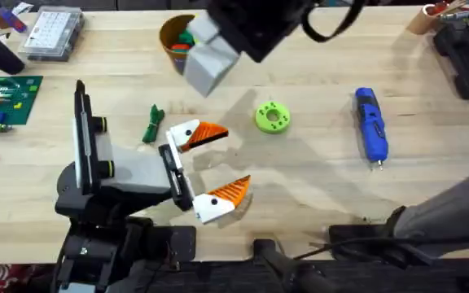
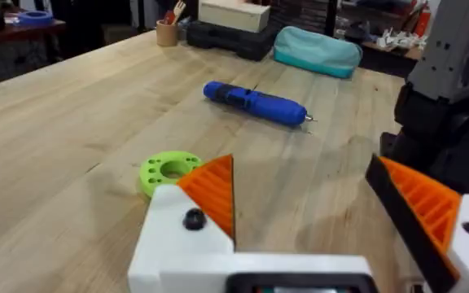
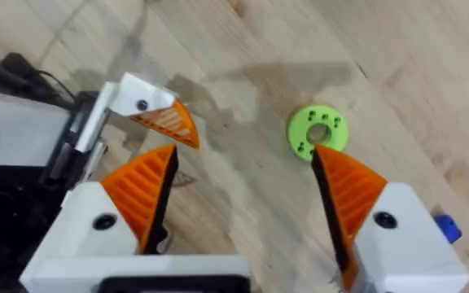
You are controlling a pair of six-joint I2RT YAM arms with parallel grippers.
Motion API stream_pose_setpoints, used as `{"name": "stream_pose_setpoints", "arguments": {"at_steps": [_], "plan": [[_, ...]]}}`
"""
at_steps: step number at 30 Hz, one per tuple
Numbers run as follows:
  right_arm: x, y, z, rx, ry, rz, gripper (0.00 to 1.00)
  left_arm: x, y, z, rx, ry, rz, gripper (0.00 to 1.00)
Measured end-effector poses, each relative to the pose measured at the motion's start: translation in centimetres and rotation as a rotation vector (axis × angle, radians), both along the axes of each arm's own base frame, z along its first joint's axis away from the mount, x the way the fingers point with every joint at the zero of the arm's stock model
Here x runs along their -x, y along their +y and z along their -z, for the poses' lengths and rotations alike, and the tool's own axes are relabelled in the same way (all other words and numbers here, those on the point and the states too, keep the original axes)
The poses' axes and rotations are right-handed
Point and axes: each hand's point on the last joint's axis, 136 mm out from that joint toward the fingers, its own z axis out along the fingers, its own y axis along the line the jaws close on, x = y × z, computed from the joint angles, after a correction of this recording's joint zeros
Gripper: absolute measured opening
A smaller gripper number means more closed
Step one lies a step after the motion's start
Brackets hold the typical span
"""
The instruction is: Pick up the gripper from the table and insert it into the empty holder that is missing its gripper. Then pick up a screw, insert it into the mounting hole, and use the screwdriver to tighten it. Finally, clean up the table by picking up the vegetable and placing it into the bucket.
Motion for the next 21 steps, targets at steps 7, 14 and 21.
{"name": "stream_pose_setpoints", "arguments": {"at_steps": [7, 14, 21], "plan": [[0.4, -2.5, 2.1, 0.011, 0.013, 0.085, 0.997, 0.0, 0.0, 0.0, 0.0, 0.0, 0.0, 0.99], [0.9, -5.4, 1.3, 0.027, -0.003, 0.185, 0.996, 0.0, 0.0, 0.0, 0.0, 0.0, 0.0, 0.99], [0.4, -8.6, 1.7, 0.1, -0.017, 0.359, 0.996, 0.0, 0.0, 0.0, 0.0, 0.0, 0.0, 0.99]]}}
